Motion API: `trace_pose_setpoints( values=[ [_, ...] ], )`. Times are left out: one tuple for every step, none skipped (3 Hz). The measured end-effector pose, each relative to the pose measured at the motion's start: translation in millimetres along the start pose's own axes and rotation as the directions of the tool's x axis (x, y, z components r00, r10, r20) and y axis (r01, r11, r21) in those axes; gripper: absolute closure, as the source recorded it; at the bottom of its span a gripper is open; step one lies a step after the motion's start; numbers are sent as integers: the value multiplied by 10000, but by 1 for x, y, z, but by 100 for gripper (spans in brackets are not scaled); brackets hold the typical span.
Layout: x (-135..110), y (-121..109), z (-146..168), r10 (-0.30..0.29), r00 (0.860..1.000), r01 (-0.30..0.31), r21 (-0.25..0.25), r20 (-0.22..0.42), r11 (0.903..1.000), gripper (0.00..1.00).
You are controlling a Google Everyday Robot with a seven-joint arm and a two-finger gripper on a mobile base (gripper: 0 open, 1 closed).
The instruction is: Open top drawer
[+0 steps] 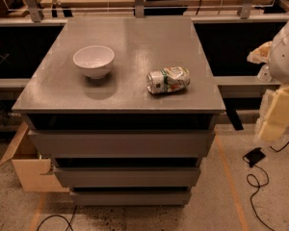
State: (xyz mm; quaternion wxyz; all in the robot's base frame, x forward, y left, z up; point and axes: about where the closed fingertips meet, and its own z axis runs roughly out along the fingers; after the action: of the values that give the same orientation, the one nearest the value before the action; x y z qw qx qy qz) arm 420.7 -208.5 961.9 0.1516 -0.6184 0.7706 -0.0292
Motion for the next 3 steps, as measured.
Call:
trace_pose_setpoints(
  values=[
    [-14,43,20,-985,9951,985,-74,-31,9951,0],
    [-22,85,61,-1669,9859,1665,-318,-98,9855,0],
    [-21,114,112,-1679,9854,1694,-680,265,9832,0]
  ],
)
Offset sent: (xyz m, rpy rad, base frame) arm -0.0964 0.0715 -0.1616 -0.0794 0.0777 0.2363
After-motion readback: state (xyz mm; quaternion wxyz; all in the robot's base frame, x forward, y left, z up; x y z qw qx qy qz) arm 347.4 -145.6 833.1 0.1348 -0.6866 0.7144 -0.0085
